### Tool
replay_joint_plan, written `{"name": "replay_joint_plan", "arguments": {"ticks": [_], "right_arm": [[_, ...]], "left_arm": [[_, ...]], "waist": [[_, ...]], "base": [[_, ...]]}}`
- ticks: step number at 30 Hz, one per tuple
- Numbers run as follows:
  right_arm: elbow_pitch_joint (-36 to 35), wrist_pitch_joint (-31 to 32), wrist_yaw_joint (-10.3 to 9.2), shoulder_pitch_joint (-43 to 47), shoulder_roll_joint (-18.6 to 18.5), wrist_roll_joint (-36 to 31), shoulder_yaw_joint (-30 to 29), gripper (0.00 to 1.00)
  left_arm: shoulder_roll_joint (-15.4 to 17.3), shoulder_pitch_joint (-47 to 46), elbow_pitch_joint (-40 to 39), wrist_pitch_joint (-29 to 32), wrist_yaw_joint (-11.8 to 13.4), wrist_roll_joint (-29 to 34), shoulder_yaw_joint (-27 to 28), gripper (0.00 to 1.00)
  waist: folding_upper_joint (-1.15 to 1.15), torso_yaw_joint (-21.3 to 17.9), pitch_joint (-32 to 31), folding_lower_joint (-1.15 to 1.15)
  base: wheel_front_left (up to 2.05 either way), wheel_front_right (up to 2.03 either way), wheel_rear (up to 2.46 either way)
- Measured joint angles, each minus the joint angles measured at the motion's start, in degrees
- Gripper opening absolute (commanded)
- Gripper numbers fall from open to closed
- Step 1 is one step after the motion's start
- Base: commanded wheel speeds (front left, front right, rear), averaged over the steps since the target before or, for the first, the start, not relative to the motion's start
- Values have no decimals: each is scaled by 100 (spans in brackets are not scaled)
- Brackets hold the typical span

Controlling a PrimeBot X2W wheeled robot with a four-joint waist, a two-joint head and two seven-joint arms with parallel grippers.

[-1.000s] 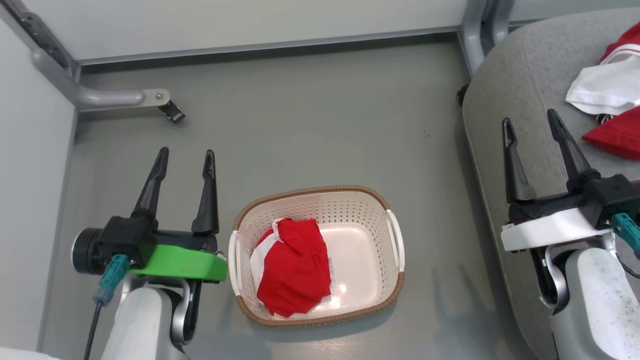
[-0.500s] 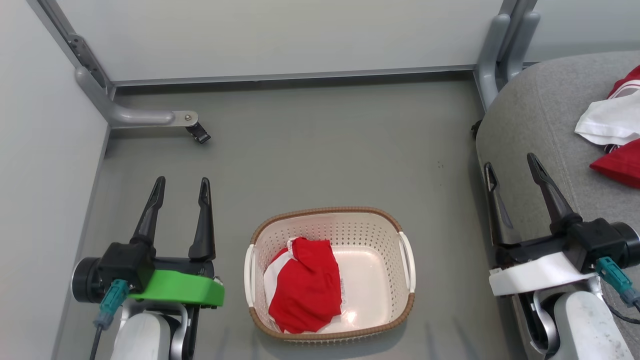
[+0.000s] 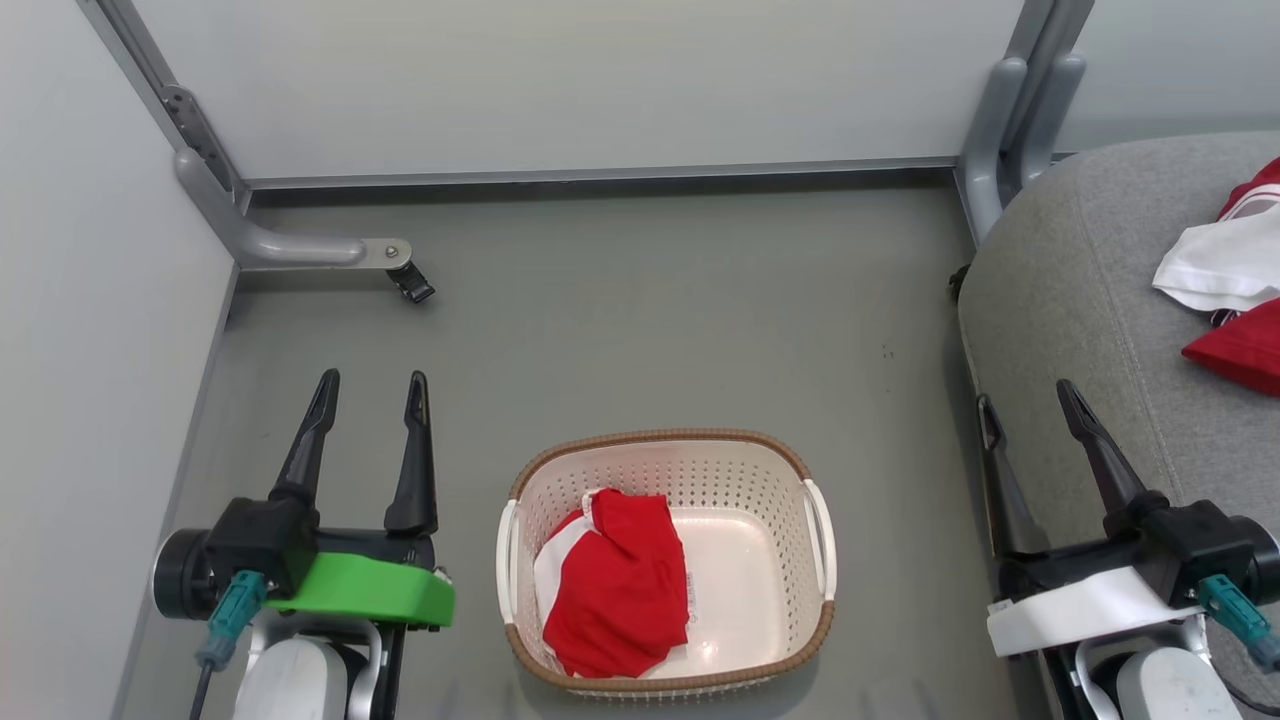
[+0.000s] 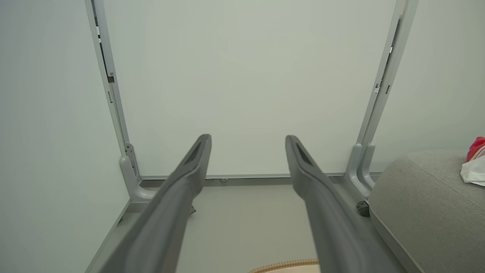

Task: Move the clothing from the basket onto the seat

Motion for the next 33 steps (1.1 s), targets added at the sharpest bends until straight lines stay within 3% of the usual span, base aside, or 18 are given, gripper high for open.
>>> {"name": "replay_joint_plan", "arguments": {"ticks": [33], "right_arm": [[105, 0, 0, 116, 1, 79, 10, 100]], "left_arm": [[-1, 28, 183, 0, -47, 32, -209, 100]], "waist": [[0, -123, -1, 0]], "base": [[0, 0, 0]]}}
